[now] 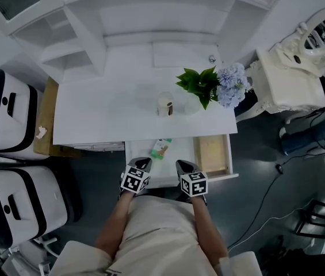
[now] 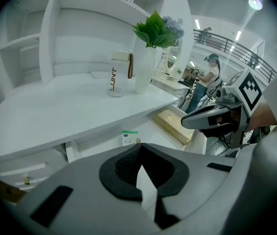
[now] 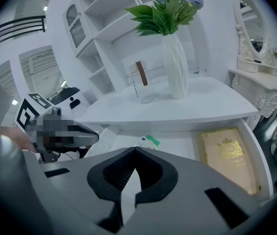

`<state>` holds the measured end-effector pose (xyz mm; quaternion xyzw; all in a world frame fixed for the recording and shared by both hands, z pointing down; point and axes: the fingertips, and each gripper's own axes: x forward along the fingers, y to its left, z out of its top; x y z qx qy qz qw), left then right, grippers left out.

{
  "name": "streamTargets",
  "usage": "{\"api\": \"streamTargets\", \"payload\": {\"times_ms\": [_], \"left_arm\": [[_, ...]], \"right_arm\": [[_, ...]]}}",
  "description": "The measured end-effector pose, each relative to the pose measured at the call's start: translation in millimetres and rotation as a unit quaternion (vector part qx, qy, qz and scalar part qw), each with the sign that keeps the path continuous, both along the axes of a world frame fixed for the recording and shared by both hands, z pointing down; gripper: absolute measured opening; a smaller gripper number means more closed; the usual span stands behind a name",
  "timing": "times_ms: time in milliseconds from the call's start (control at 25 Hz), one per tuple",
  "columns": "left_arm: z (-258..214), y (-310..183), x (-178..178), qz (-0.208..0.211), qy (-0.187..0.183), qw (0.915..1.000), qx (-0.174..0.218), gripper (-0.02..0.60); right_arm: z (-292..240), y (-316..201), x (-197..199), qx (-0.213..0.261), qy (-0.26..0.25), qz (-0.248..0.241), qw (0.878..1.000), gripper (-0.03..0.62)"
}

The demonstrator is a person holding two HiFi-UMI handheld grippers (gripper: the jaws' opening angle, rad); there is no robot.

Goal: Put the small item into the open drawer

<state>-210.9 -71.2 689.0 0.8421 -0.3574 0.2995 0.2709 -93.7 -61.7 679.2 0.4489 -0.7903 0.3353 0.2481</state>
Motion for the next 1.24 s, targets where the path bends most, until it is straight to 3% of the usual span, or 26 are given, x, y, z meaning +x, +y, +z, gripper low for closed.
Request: {"api": "streamTargets", "payload": {"times_ms": [1240], "left_arm": [[-1.2,3.7,7.6,0.008,0.014,0.9999,-0.005,0.017]], "right_arm": [[1.6,6.7,2.1,0.004,0.009,-0.005,1.0,0.025]]}}
